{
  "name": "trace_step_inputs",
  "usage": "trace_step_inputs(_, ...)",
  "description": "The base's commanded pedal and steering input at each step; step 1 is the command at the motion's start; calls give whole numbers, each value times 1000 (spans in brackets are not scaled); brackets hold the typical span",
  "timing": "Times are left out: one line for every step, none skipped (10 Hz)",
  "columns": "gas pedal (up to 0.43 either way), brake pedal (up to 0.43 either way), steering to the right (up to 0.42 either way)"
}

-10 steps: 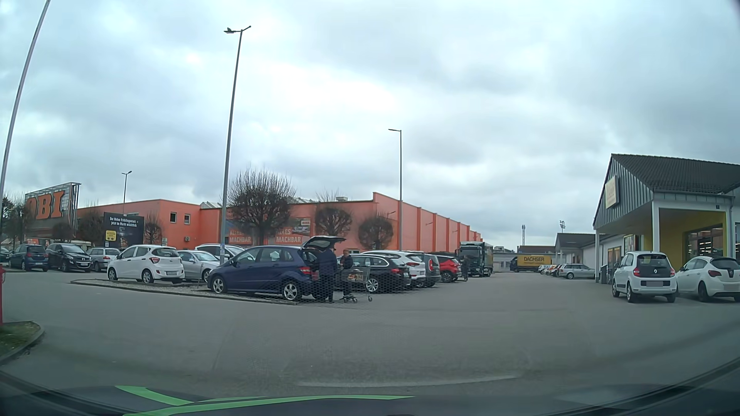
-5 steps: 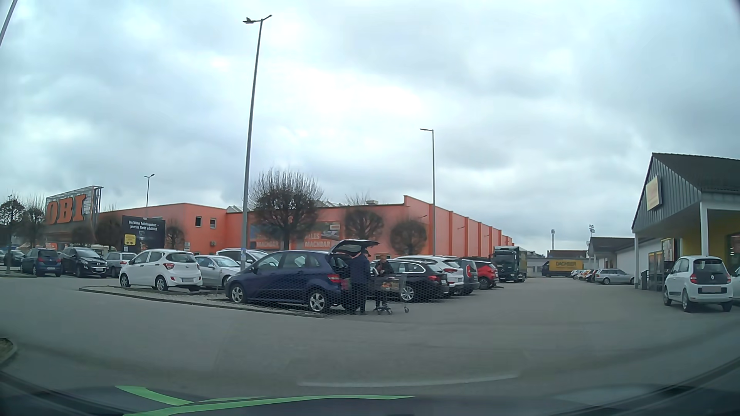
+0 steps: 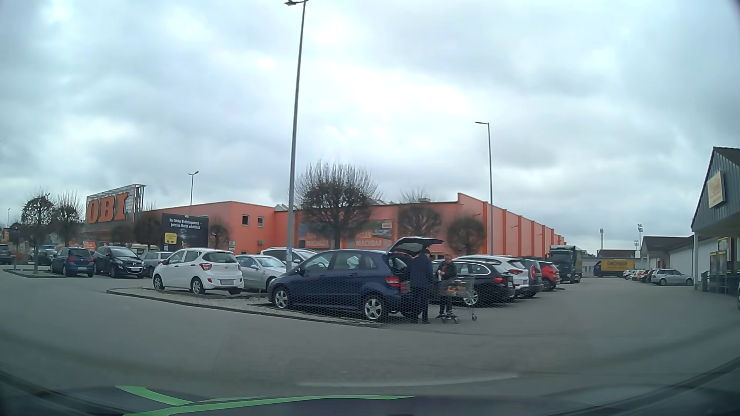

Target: Follow the waypoints while adhering to traffic rules and regulations

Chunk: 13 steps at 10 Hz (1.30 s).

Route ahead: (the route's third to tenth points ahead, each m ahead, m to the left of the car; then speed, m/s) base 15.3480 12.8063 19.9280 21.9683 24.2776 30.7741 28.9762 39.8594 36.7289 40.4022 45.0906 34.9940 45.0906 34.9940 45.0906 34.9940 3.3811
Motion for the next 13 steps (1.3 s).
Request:
trace_step_inputs(150, 0, -351)
trace_step_inputs(150, 0, -371)
trace_step_inputs(150, 0, -385)
trace_step_inputs(157, 0, -387)
trace_step_inputs(157, 0, -387)
trace_step_inputs(169, 0, -387)
trace_step_inputs(169, 0, -387)
trace_step_inputs(169, 0, -387)
trace_step_inputs(169, 0, -386)
trace_step_inputs(169, 0, -384)
trace_step_inputs(169, 0, -379)
trace_step_inputs(169, 0, -372)
trace_step_inputs(169, 0, -368)
